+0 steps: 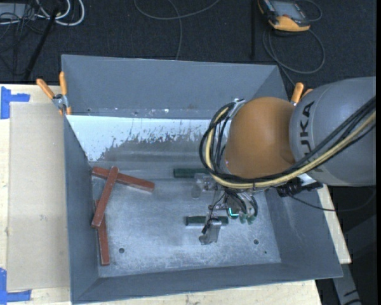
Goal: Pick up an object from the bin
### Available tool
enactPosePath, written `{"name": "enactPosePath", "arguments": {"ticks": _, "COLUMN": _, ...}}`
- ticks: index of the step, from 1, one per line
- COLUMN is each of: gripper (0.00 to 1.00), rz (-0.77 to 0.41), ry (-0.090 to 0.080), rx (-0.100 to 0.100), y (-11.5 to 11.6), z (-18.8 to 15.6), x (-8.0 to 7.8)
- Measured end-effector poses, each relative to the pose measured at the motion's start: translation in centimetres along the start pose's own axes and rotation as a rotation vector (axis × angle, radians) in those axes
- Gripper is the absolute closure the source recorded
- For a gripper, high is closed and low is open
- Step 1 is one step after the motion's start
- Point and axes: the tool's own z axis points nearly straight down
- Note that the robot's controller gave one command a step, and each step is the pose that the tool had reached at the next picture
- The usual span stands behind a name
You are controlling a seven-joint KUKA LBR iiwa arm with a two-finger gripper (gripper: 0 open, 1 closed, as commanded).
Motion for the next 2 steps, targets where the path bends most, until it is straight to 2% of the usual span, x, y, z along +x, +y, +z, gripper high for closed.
{"name": "enactPosePath", "arguments": {"ticks": 1, "gripper": 0.0, "rz": 0.112, "ry": -0.002, "rx": 0.001, "y": -4.66, "z": 9.72, "x": -1.19}}
{"name": "enactPosePath", "arguments": {"ticks": 2, "gripper": 0.0, "rz": 0.113, "ry": -0.007, "rx": -0.001, "y": -4.59, "z": 9.79, "x": -1.17}}
